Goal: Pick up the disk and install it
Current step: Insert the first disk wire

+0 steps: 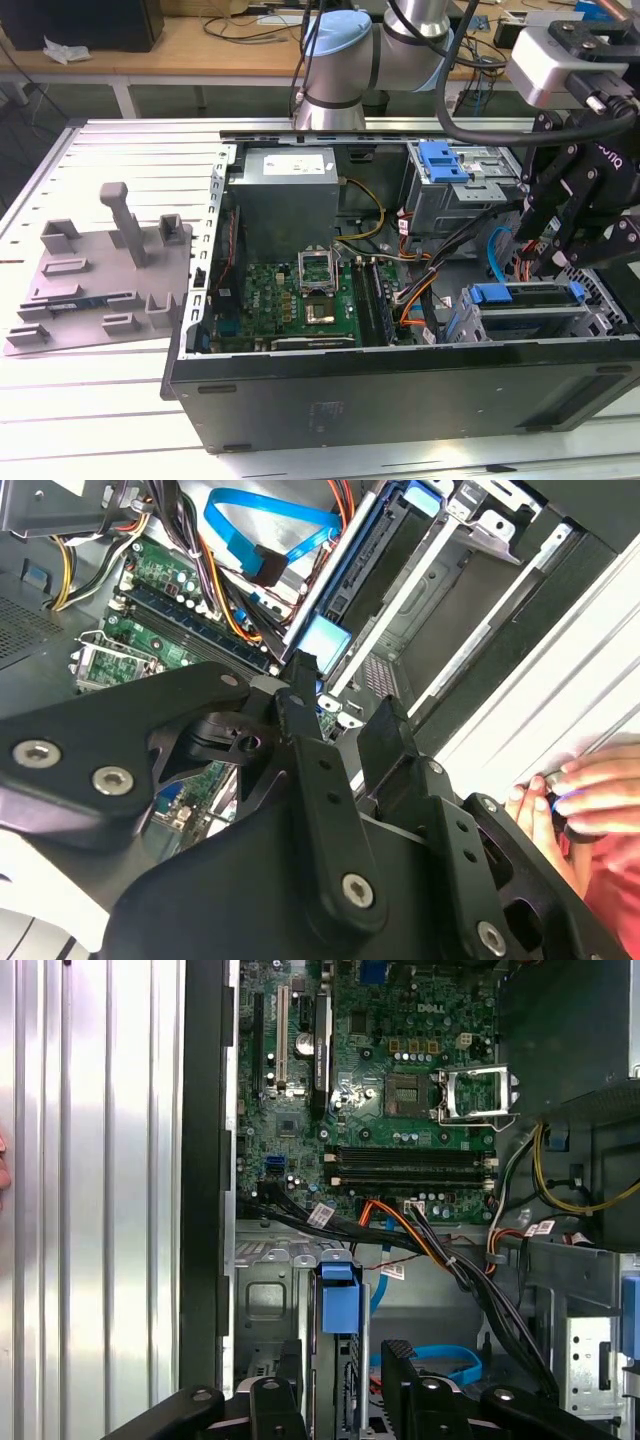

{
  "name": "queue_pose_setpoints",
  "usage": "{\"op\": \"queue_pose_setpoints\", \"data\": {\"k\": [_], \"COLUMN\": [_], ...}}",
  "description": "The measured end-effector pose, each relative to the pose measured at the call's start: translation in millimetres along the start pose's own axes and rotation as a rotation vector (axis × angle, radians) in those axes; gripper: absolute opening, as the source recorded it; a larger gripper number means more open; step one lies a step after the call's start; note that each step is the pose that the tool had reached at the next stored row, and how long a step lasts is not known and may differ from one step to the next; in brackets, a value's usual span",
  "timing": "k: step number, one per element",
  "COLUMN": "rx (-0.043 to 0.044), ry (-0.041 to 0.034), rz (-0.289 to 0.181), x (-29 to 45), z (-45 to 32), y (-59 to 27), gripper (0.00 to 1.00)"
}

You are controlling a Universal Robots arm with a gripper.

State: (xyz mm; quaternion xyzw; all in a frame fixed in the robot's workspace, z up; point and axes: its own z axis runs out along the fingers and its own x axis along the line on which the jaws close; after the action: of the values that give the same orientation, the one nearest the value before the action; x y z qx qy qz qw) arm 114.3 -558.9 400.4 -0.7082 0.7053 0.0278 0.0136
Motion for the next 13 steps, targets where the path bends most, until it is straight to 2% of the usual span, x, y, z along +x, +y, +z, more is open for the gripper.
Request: {"op": "queue_pose_setpoints", "data": {"k": [7, 10, 13], "rx": [0.0, -0.0001, -0.0001], "ry": [0.0008, 0.0109, 0.0267], "rz": [0.0, 0.0, 0.0], "x": [-0.8, -8.6, -16.8], "z": [0.7, 0.9, 1.3], "y": [0.0, -0.1, -0.1], "gripper": [0.44, 0.44, 0.44]}}
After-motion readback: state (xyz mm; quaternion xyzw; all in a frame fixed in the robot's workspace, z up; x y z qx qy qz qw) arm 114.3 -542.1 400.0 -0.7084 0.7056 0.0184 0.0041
